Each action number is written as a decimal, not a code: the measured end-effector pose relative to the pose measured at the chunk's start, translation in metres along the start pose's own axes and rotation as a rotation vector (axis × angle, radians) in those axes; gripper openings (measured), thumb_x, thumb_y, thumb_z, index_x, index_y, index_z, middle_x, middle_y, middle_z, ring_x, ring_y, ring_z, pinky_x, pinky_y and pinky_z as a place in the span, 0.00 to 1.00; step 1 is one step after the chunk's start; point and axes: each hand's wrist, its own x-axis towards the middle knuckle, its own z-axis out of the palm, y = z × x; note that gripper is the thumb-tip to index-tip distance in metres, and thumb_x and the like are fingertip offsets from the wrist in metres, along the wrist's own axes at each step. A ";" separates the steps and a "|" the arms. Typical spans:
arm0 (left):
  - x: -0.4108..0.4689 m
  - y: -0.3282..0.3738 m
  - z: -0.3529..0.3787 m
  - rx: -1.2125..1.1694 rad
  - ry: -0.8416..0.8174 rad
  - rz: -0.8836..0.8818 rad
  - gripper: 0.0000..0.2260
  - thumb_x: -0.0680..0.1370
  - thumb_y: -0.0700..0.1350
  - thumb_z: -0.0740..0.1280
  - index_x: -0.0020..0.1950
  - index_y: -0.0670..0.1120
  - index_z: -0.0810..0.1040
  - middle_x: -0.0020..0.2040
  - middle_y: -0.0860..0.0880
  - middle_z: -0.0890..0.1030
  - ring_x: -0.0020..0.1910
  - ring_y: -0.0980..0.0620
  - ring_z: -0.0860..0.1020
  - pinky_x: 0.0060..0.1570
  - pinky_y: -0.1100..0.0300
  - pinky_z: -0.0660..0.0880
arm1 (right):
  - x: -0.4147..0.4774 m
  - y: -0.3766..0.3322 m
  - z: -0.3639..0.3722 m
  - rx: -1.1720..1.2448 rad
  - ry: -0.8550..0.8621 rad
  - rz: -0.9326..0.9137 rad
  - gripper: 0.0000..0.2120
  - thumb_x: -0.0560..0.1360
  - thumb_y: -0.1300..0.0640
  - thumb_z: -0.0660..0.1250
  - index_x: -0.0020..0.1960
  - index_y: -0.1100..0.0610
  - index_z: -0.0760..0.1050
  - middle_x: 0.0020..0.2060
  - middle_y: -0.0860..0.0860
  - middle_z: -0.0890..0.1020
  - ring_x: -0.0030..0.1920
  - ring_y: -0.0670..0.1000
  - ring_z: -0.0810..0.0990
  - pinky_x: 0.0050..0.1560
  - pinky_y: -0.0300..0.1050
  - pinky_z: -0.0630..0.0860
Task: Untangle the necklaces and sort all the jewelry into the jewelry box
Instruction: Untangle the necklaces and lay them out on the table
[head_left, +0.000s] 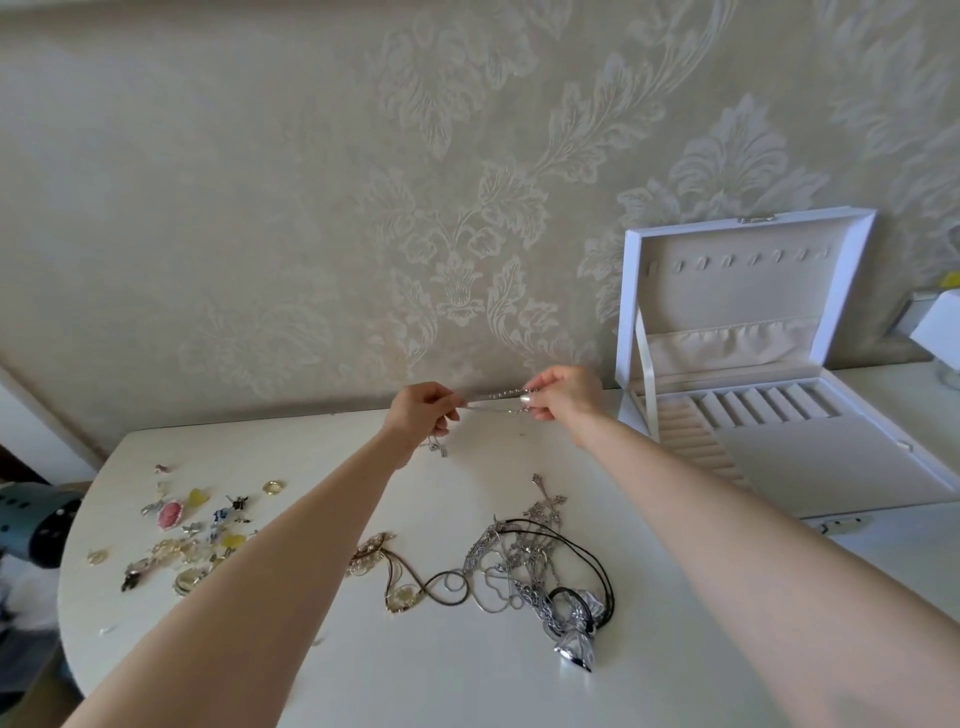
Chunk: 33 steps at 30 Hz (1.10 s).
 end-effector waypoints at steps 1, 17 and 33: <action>0.003 -0.004 -0.001 0.003 0.030 -0.024 0.04 0.77 0.37 0.66 0.43 0.39 0.78 0.33 0.46 0.76 0.28 0.54 0.68 0.25 0.68 0.69 | 0.003 0.006 0.002 -0.001 0.029 0.019 0.11 0.70 0.72 0.69 0.36 0.58 0.77 0.31 0.55 0.80 0.27 0.48 0.77 0.26 0.34 0.76; 0.011 -0.027 -0.029 0.391 0.212 -0.081 0.03 0.75 0.42 0.69 0.48 0.45 0.81 0.43 0.47 0.77 0.42 0.46 0.74 0.22 0.57 0.73 | 0.015 0.027 0.021 -0.481 0.033 -0.206 0.12 0.72 0.60 0.66 0.53 0.48 0.79 0.51 0.49 0.79 0.54 0.50 0.77 0.50 0.41 0.70; 0.025 -0.049 -0.071 0.563 0.375 -0.041 0.11 0.74 0.30 0.62 0.48 0.39 0.82 0.51 0.40 0.80 0.51 0.42 0.77 0.48 0.59 0.72 | 0.009 0.042 0.034 -0.628 -0.071 -0.370 0.11 0.76 0.56 0.65 0.56 0.48 0.81 0.54 0.52 0.74 0.58 0.54 0.72 0.59 0.44 0.68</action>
